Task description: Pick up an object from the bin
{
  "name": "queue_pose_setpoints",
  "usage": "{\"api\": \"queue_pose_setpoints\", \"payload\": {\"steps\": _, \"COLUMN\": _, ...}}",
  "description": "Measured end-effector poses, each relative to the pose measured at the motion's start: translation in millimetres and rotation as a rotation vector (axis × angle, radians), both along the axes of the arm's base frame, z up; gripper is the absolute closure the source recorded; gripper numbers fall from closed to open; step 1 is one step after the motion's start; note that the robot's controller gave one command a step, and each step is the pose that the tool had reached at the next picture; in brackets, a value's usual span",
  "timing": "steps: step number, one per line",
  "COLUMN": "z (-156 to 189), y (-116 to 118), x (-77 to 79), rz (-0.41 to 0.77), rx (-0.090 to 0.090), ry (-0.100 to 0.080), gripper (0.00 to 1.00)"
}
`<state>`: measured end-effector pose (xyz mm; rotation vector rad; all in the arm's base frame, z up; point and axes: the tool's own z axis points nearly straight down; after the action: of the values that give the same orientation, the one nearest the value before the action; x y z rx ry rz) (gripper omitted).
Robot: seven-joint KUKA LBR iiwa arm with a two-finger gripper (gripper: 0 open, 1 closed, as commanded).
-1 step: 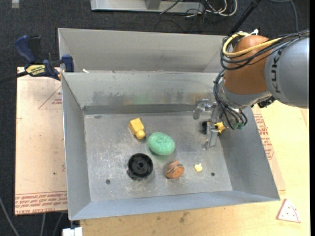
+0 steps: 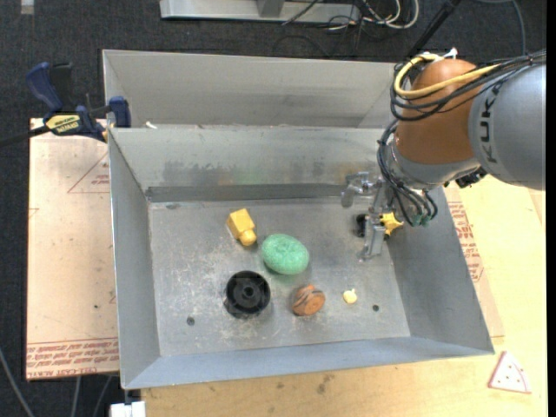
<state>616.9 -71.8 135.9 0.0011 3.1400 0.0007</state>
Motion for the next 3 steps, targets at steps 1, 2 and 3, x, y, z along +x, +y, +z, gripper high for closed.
{"api": "queue_pose_setpoints", "payload": {"steps": 1, "z": -24, "y": 23, "x": -22.3, "rz": 0.080, "rx": -0.003, "ry": -0.007, "gripper": 0.00}}
{"api": "queue_pose_setpoints", "payload": {"steps": 2, "z": -55, "y": 34, "x": -27.8, "rz": 0.082, "rx": 0.003, "ry": 0.000, "gripper": 0.00}}
{"api": "queue_pose_setpoints", "payload": {"steps": 3, "z": -63, "y": 71, "x": -31.0, "rz": 0.062, "rx": -0.001, "ry": 0.001, "gripper": 0.00}}
